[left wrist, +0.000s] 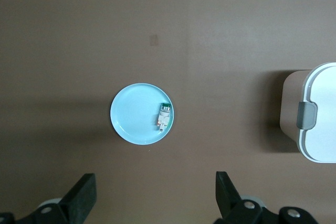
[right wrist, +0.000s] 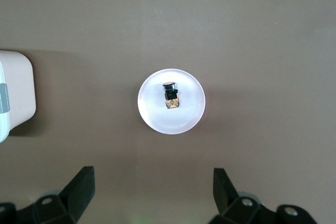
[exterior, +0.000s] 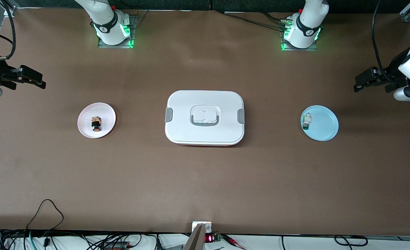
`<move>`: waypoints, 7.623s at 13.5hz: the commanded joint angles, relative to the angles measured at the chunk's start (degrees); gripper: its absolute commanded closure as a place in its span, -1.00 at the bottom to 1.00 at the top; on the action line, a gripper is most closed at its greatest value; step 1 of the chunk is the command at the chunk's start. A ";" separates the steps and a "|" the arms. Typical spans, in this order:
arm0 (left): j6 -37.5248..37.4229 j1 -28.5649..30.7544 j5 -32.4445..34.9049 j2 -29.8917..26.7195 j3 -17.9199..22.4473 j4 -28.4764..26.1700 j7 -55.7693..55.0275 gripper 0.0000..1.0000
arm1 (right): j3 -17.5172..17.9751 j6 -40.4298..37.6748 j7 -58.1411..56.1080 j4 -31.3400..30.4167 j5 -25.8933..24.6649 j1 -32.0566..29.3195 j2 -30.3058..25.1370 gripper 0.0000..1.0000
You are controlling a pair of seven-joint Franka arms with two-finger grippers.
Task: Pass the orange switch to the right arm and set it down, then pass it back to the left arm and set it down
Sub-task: 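Reach the right gripper back down to the switch on the white plate, then close the right gripper on the orange switch on the white plate, then lift the switch off the white plate with the right gripper, then carry the switch over the white box with the right gripper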
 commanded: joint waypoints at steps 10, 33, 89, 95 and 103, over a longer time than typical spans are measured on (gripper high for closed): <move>1.17 0.23 1.02 0.59 -0.53 0.80 0.46 -1.00 | -0.56 16.83 0.51 -17.38 -1.58 0.07 1.33 -1.00; 1.08 0.49 0.66 0.50 -0.53 0.36 0.46 -1.00 | 1.19 59.88 -16.12 -43.27 -2.37 -0.02 12.76 -1.00; 0.99 0.67 0.66 0.50 -0.53 0.18 0.46 -1.00 | 5.15 62.43 -101.02 -41.78 -1.67 -0.46 13.55 1.00; 0.99 0.67 0.66 0.50 -0.53 0.18 0.46 -1.00 | 12.18 49.26 -98.29 -32.40 17.27 1.90 9.07 1.00; 0.99 0.67 0.66 0.50 -0.53 0.18 0.37 -1.00 | 23.68 49.50 -89.68 -19.12 44.09 3.49 10.12 1.00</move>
